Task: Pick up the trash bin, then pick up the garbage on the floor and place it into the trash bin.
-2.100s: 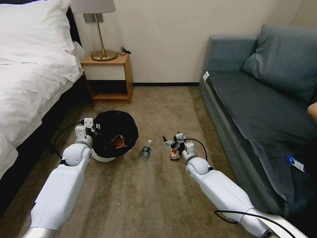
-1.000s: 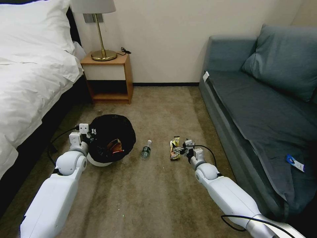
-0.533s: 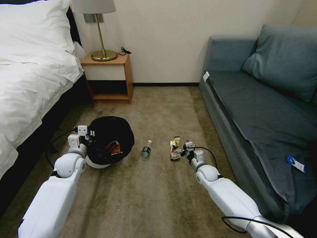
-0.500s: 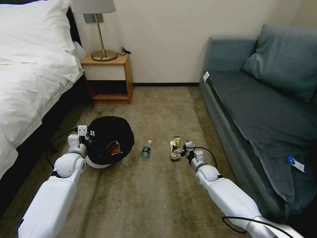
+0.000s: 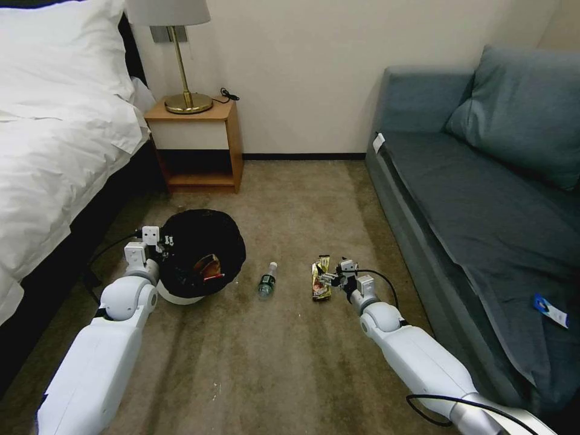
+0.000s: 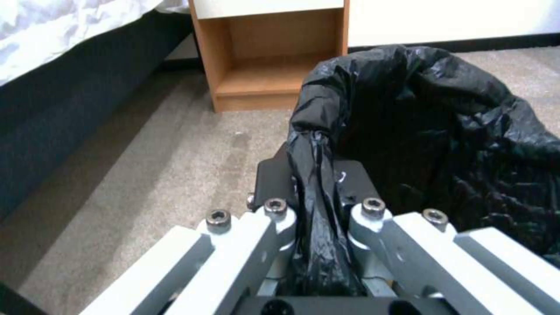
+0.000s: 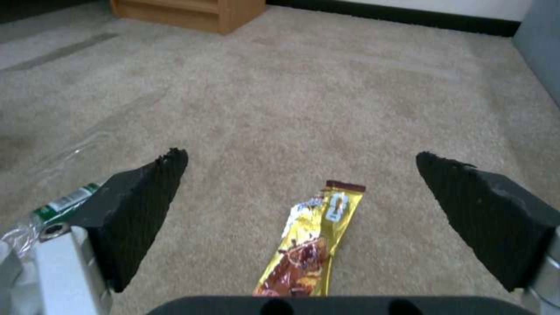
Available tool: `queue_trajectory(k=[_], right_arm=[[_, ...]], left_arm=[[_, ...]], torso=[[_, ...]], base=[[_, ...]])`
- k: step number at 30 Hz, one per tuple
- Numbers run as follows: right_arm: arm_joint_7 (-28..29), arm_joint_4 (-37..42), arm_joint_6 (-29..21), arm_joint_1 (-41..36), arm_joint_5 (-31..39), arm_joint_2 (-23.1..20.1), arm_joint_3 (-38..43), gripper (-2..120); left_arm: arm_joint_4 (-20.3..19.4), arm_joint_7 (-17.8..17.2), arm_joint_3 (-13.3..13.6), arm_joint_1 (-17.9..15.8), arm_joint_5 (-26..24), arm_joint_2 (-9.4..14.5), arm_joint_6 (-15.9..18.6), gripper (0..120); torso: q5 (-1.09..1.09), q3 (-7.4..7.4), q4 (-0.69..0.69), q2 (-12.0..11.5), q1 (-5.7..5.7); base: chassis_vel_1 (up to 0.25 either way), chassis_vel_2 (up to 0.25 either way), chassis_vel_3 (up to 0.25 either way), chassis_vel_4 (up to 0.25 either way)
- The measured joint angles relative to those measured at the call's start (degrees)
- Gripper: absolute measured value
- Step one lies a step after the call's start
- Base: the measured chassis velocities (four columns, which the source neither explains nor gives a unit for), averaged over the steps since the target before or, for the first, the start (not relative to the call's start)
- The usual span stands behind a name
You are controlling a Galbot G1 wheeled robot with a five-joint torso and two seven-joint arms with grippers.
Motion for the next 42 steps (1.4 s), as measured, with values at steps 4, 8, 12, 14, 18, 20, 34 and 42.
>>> queue_trajectory(k=[4, 8, 12, 14, 18, 20, 34, 42], right_arm=[[-0.14, -0.12, 0.08, 0.03, 0.00, 0.06, -0.06, 100], [-0.40, -0.39, 0.20, 0.06, -0.04, 0.18, -0.10, 100], [-0.55, -0.53, 0.28, 0.03, -0.16, 0.29, -0.10, 100], [-0.60, -0.60, 0.33, -0.03, -0.24, 0.34, -0.10, 100], [-0.64, -0.72, 0.36, -0.11, -0.32, 0.39, -0.09, 100], [-0.66, -0.82, 0.38, -0.12, -0.37, 0.43, -0.09, 100], [-0.79, -1.42, 0.56, -0.23, -0.89, 1.02, -0.05, 100], [-0.79, -1.51, 0.56, -0.23, -0.93, 1.08, -0.04, 100]], left_arm=[[0.06, -0.01, 0.00, -0.13, 0.00, 0.01, 0.00, 6], [0.12, 0.01, 0.04, -0.44, -0.16, 0.13, 0.00, 6], [0.17, -0.01, 0.12, -0.59, -0.23, 0.15, 0.00, 6], [0.18, -0.02, 0.13, -0.58, -0.24, 0.09, -0.01, 6], [0.21, -0.03, 0.17, -0.58, -0.26, -0.04, -0.01, 6], [0.24, -0.04, 0.18, -0.57, -0.25, -0.05, 0.00, 6], [0.23, -0.03, 0.00, -0.33, -0.29, 0.25, -0.02, 6], [0.08, -0.03, -0.02, -0.22, -0.36, 0.33, -0.02, 6]], torso=[[0.00, 0.00, 0.00, 0.00, 0.00], [0.00, 0.00, -0.02, 0.00, 0.00], [0.00, 0.00, -0.02, 0.00, 0.00], [0.00, 0.00, -0.01, 0.00, 0.00], [0.00, 0.00, -0.01, 0.00, 0.00], [0.00, 0.00, 0.00, 0.00, 0.00], [0.00, 0.00, -0.01, 0.00, 0.00], [0.00, 0.00, 0.00, 0.00, 0.00]], base=[[0.000, 0.000, 0.000, 0.000], [-0.019, 0.010, 0.011, -0.013], [-0.058, 0.045, 0.053, -0.055], [-0.060, 0.058, 0.049, -0.050], [-0.048, 0.052, 0.055, -0.052], [-0.039, 0.046, 0.056, -0.054], [-0.051, 0.045, 0.053, -0.045], [-0.040, 0.056, 0.044, -0.049]])
